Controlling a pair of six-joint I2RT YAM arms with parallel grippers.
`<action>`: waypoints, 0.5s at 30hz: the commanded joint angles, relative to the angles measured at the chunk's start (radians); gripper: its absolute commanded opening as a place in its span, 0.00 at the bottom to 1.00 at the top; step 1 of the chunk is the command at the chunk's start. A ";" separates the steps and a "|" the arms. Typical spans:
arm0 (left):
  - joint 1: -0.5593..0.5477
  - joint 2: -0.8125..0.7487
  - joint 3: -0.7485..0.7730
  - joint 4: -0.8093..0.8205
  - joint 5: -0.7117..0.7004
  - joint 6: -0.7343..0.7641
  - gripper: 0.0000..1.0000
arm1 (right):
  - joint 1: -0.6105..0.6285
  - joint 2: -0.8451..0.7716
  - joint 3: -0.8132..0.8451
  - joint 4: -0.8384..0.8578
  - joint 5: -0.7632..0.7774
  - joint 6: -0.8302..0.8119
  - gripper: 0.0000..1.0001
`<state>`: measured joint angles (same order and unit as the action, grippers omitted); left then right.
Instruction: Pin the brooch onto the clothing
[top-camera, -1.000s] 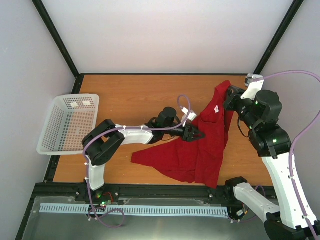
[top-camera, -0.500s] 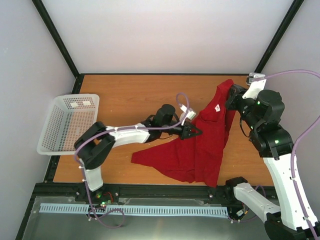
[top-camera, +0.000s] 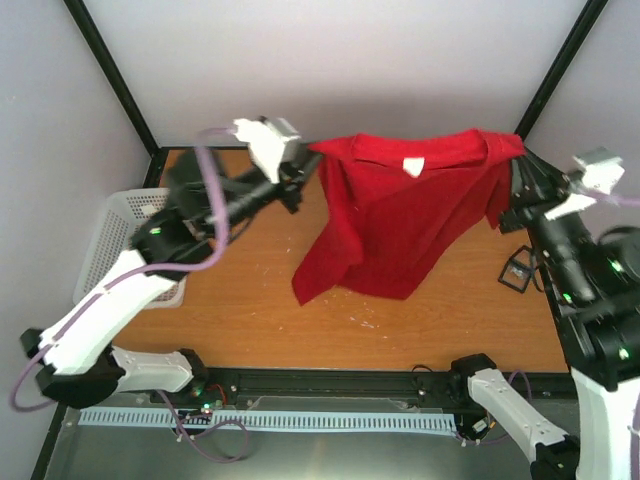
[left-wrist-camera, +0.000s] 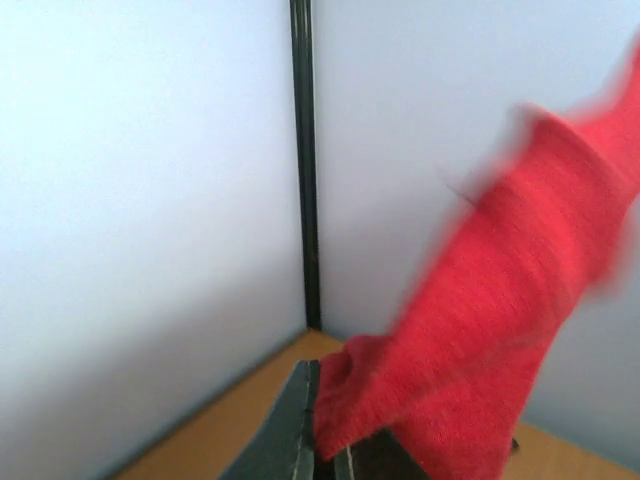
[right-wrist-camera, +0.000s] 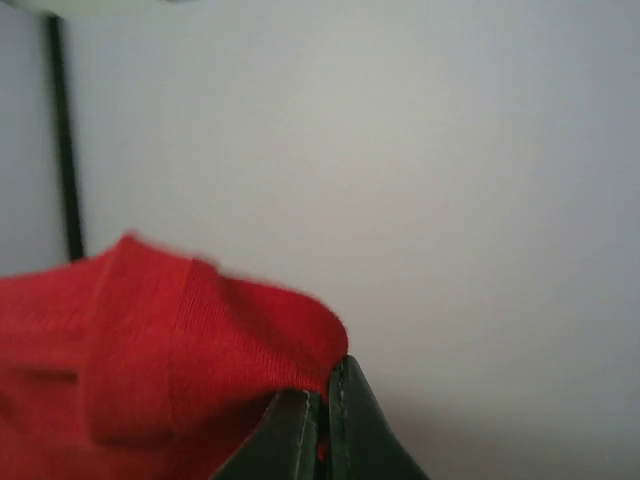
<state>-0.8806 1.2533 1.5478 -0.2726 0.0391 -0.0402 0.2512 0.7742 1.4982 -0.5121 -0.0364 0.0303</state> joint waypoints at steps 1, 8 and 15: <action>0.005 -0.100 0.211 -0.205 -0.011 0.225 0.01 | -0.003 -0.088 0.087 0.096 -0.245 -0.132 0.03; 0.004 -0.134 0.518 -0.321 0.260 0.265 0.01 | -0.003 -0.079 0.305 0.096 -0.420 -0.073 0.03; 0.005 -0.105 0.594 -0.297 0.074 0.273 0.01 | -0.004 -0.020 0.322 0.179 -0.353 -0.004 0.03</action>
<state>-0.8818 1.1381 2.1174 -0.5838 0.3107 0.2050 0.2512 0.7021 1.8282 -0.4084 -0.5079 -0.0185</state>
